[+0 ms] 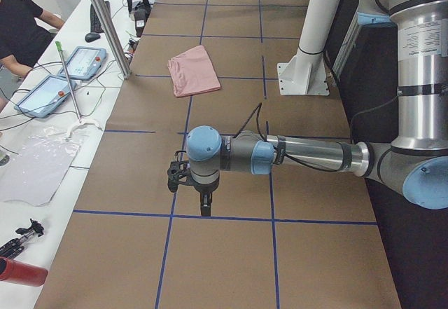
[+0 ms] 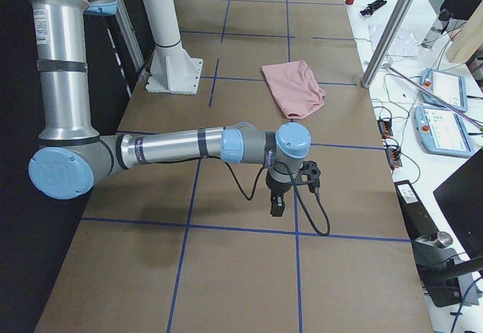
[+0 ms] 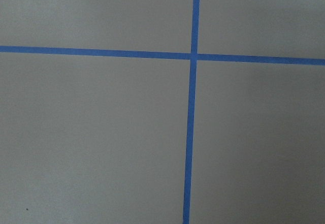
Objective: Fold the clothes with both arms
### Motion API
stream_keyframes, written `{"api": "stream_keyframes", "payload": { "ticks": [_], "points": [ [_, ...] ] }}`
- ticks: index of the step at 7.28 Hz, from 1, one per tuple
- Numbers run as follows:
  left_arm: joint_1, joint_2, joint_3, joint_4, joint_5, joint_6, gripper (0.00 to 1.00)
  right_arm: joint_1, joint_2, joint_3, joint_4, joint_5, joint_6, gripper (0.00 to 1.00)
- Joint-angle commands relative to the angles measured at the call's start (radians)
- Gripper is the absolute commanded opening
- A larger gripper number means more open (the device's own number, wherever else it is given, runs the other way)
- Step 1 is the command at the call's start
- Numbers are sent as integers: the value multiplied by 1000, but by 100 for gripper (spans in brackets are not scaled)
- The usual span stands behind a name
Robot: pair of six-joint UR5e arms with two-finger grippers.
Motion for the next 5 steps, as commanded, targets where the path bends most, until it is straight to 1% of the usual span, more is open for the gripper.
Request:
{"api": "stream_keyframes", "payload": {
  "ticks": [1, 2, 4, 5],
  "points": [
    [0, -1, -8, -2, 0, 0, 100, -10, -1, -5, 24, -1, 1, 100],
    [0, 0, -11, -1, -2, 0, 100, -10, 0, -8, 47, -6, 3, 100],
    [1, -1, 1, -8, -86, -2, 100, -10, -1, -2, 49, -5, 1, 100],
    [-2, 2, -41, 2, -103, -2, 100, -10, 2, -15, 49, -5, 3, 100]
  ]
}}
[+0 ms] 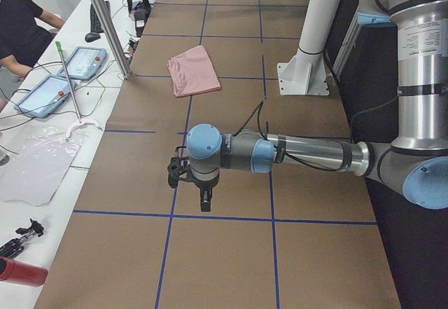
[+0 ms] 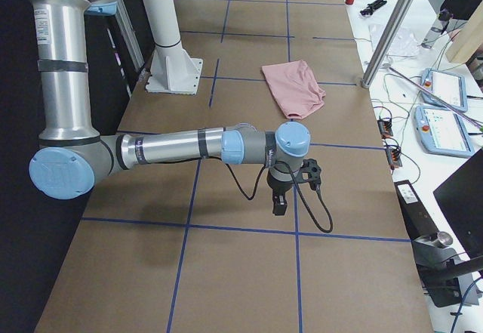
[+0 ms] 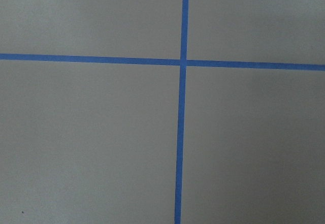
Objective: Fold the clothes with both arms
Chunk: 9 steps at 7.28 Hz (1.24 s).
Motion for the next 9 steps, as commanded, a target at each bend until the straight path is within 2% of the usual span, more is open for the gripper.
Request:
{"api": "stream_keyframes", "payload": {
  "ticks": [1, 6, 7, 8, 9],
  "points": [
    [-5, 3, -52, 4, -32, -1, 100, 0, 5, -1, 5, 1, 2, 100],
    [-2, 15, -34, 3, -15, 1, 100, 0, 5, -26, 5, 4, 2, 100],
    [0, 17, -34, -3, 2, 1, 100, 0, 6, -20, 5, 4, 2, 100],
    [-2, 15, -38, -2, 87, 4, 100, 0, 10, -29, 5, 6, 2, 100],
    [-2, 15, -32, -5, 93, 4, 100, 0, 0, -27, 36, 9, 5, 100]
  ]
}}
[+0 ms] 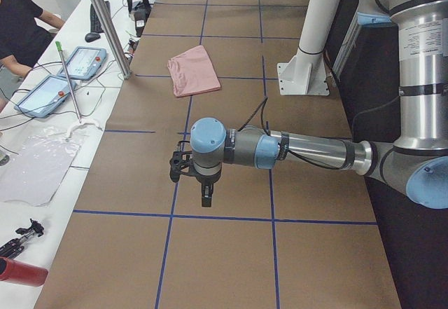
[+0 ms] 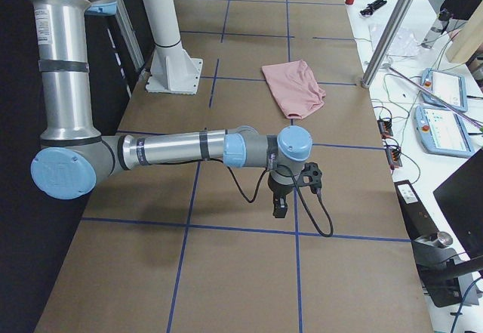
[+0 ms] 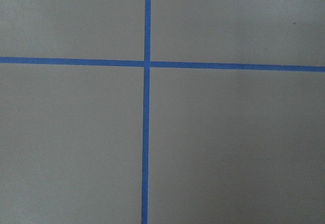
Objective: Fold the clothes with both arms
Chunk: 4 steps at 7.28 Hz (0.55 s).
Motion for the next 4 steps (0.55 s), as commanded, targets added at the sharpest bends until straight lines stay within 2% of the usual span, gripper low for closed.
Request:
{"api": "stream_keyframes", "payload": {
  "ticks": [1, 4],
  "points": [
    [1, 2, 6, -3, 36, 1, 100, 0, -7, -20, 69, 13, 18, 100],
    [0, -6, 49, -3, 39, 4, 100, 0, -7, -17, 84, 18, 35, 100]
  ]
}}
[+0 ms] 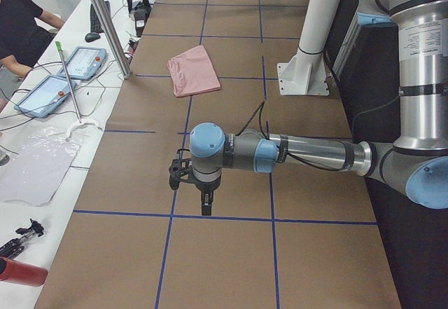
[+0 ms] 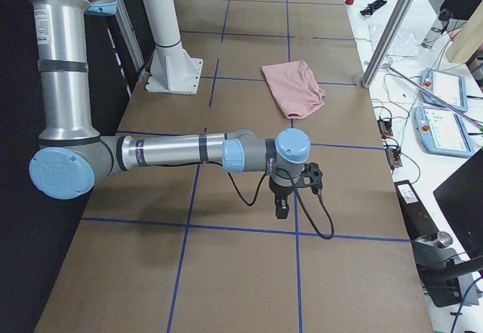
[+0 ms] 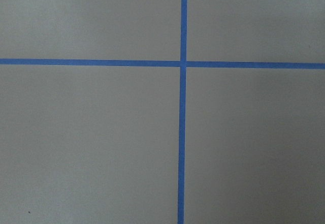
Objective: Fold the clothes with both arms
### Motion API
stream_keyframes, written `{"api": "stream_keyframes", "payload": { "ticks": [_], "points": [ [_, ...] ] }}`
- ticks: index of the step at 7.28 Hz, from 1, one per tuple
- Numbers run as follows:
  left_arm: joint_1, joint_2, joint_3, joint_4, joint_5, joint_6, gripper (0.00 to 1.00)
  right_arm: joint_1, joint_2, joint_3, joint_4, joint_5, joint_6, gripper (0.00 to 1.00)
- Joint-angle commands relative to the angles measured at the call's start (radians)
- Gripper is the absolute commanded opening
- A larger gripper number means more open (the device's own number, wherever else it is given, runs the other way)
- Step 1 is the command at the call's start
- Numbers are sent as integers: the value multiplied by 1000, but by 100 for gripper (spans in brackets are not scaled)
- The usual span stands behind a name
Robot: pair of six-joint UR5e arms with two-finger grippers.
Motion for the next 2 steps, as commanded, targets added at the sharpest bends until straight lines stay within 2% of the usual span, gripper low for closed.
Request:
{"api": "stream_keyframes", "payload": {
  "ticks": [1, 2],
  "points": [
    [-1, -2, 10, 5, 48, 113, 100, 0, 0, 5, 5, 1, 3, 100],
    [-4, -8, 16, 10, 61, 187, 100, 0, 0, 9, 5, 1, 4, 100]
  ]
}}
